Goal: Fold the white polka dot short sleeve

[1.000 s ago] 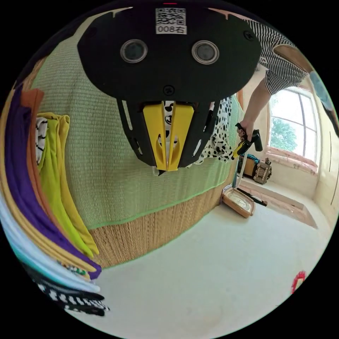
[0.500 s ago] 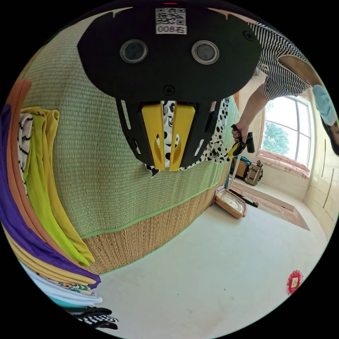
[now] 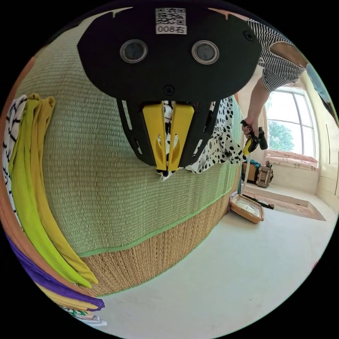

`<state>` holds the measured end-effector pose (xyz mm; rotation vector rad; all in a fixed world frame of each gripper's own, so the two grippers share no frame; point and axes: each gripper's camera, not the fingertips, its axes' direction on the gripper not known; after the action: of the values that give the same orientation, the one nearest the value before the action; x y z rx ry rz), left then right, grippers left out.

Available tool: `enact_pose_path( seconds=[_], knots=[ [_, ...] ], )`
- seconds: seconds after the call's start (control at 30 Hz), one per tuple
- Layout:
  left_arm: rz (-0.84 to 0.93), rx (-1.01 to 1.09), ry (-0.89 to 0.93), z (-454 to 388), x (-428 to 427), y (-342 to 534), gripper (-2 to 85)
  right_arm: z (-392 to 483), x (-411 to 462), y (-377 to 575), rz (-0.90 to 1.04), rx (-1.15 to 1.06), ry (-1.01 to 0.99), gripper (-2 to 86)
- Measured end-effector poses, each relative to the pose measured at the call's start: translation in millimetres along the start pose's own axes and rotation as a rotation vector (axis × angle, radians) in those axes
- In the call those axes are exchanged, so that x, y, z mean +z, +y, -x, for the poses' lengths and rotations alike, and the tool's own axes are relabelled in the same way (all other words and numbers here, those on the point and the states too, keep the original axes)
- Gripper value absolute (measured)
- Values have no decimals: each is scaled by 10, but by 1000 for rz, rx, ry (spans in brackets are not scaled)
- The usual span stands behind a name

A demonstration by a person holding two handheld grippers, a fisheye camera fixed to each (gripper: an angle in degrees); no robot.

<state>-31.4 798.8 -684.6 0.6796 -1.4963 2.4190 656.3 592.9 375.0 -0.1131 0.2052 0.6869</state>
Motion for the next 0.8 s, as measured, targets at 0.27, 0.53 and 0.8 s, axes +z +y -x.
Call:
enact_pose_path(
  seconds=[0.27, 0.53, 0.8],
  knots=[
    [-186, 70, -60, -277, -654, 330, 4, 351, -1082, 932, -316, -181, -35, 2],
    [-119, 106, -108, -321, -383, 131, 5, 277, -929, 730, -300, -120, -124, 2],
    [79, 82, -312, -96, 162, -136, 16, 218, -412, 75, -119, -50, -23, 4]
  ],
)
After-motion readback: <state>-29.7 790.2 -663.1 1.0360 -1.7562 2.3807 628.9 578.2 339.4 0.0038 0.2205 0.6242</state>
